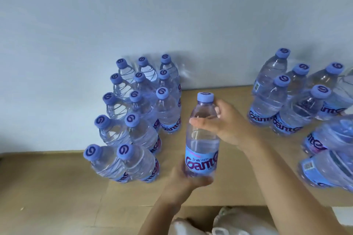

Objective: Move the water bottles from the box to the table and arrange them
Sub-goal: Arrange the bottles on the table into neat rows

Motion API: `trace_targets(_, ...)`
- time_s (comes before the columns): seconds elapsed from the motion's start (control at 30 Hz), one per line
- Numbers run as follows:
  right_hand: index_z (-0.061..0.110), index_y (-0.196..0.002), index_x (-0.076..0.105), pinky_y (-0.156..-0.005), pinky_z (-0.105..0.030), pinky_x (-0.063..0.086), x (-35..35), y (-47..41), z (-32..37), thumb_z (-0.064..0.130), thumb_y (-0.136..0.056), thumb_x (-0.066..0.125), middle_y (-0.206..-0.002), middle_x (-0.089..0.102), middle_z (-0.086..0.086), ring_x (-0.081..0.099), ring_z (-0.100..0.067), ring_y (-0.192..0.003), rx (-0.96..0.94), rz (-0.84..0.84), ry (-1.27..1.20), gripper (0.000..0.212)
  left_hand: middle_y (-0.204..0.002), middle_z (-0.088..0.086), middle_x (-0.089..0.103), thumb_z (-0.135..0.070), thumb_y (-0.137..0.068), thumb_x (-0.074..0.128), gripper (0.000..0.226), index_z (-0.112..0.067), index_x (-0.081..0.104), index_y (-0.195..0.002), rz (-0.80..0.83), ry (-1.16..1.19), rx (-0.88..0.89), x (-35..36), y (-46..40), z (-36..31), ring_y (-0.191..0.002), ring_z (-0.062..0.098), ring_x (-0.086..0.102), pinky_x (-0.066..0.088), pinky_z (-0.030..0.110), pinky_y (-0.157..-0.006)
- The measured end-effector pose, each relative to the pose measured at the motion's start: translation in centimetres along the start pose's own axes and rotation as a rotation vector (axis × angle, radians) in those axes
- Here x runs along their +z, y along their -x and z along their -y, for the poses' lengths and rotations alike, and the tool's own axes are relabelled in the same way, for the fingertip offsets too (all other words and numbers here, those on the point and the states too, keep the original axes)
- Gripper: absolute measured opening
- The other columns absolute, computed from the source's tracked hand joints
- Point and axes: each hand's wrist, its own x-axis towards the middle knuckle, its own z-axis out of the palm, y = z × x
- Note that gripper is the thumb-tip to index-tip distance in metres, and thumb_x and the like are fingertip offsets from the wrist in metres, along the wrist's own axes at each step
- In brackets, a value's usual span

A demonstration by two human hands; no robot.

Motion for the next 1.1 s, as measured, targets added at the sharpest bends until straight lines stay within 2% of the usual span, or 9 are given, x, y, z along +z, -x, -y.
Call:
trace_targets(0.1, 0.035, -0.098, 0.060, -0.081, -0.021, 0.050, 2.7, -0.7, -1.4, 0.035, -0.061, 0.085, -0.095, 0.070, 0.014, 0.065, -0.002, -0.090, -0.004, 0.055, 0.094, 0.044, -0.113, 0.001, 0.066, -0.004, -0.063, 0.080, 0.062, -0.015, 0.056, -0.119, -0.336, -0.029, -0.070, -1.5, -0.5, 1.6, -0.103, 0.016, 0.060, 0.050, 0.022, -0.079)
trace_targets(0.2, 0.037, -0.105, 0.058, -0.093, -0.032, 0.048, 4.9, -1.5, -3.0, 0.029, -0.067, 0.083, -0.106, 0.067, 0.010, 0.062, -0.010, -0.100, -0.020, 0.032, 0.139, 0.046, -0.133, -0.006, 0.048, -0.002, -0.078, 0.070, 0.070, -0.015, 0.039, -0.140, -0.344, -0.012, -0.131, -2.4, -0.7, 2.6, -0.116, 0.014, 0.049, 0.041, 0.027, -0.086)
trace_targets(0.33, 0.045, -0.100, 0.051, -0.084, -0.002, 0.036, 6.6, -2.3, -3.9, 0.026, -0.068, 0.083, -0.108, 0.051, 0.018, 0.051, 0.009, -0.098, -0.087, -0.038, 0.194, 0.049, -0.140, 0.002, 0.048, -0.005, -0.083, 0.064, 0.061, -0.010, 0.042, -0.140, -0.288, 0.028, -0.178, -3.1, -1.1, 3.2, -0.122, 0.018, 0.049, 0.041, 0.031, -0.095)
trace_targets(0.5, 0.041, -0.099, 0.050, -0.085, 0.001, 0.031, 8.1, -2.5, -4.6, 0.018, -0.069, 0.082, -0.106, 0.046, 0.013, 0.047, 0.010, -0.099, -0.145, -0.047, 0.205, 0.049, -0.095, -0.004, 0.056, -0.016, -0.074, 0.068, 0.069, -0.009, 0.044, -0.137, -0.291, 0.098, -0.191, -3.2, -1.7, 3.0, -0.102, 0.020, 0.053, 0.041, 0.034, -0.098)
trace_targets(0.67, 0.028, -0.110, 0.055, -0.088, 0.001, 0.029, 9.1, -3.2, -5.0, 0.016, -0.071, 0.081, -0.112, 0.046, 0.000, 0.049, -0.007, -0.103, -0.186, -0.034, 0.235, 0.049, -0.119, -0.003, 0.059, -0.028, -0.058, 0.062, 0.076, -0.020, 0.049, -0.133, -0.337, 0.120, -0.198, -3.2, -2.3, 2.4, -0.110, 0.016, 0.051, 0.039, 0.038, -0.104)
trace_targets(0.77, 0.038, -0.108, 0.051, -0.091, -0.001, 0.030, 9.0, -3.4, -5.3, 0.018, -0.071, 0.081, -0.113, 0.045, 0.001, 0.050, -0.008, -0.106, -0.189, -0.011, 0.229, 0.051, -0.115, -0.005, 0.060, -0.029, -0.057, 0.061, 0.070, -0.024, 0.054, -0.127, -0.344, 0.110, -0.183, -3.0, -2.3, 2.2, -0.108, 0.016, 0.052, 0.040, 0.039, -0.103)
trace_targets(0.87, 0.043, -0.110, 0.047, -0.092, -0.001, 0.029, 8.8, -3.3, -5.5, 0.018, -0.072, 0.080, -0.115, 0.043, 0.003, 0.049, -0.006, -0.107, -0.200, 0.007, 0.225, 0.055, -0.130, -0.001, 0.056, -0.029, -0.058, 0.060, 0.077, -0.021, 0.049, -0.134, -0.362, 0.105, -0.183, -2.8, -2.3, 2.2, -0.119, 0.019, 0.049, 0.037, 0.043, -0.108)
trace_targets(0.97, 0.027, -0.126, 0.047, -0.102, -0.012, 0.028, 8.7, -3.0, -5.4, 0.020, -0.074, 0.079, -0.120, 0.040, 0.004, 0.041, -0.011, -0.118, -0.227, 0.022, 0.294, 0.062, -0.130, 0.004, 0.053, -0.022, -0.068, 0.068, 0.057, -0.014, 0.052, -0.123, -0.422, 0.117, -0.208, -2.6, -2.3, 2.4, -0.123, 0.025, 0.047, 0.038, 0.046, -0.107)
trace_targets(1.1, 0.020, -0.142, 0.032, -0.099, -0.007, 0.020, 7.3, -1.7, -4.7, 0.034, -0.069, 0.081, -0.125, 0.031, 0.010, 0.027, -0.005, -0.121, -0.227, -0.008, 0.395, 0.089, -0.110, 0.004, 0.057, -0.005, -0.081, 0.066, 0.044, -0.004, 0.052, -0.123, -0.401, 0.103, -0.255, -1.6, -2.7, 3.7, -0.093, 0.017, 0.057, 0.047, 0.031, -0.078)
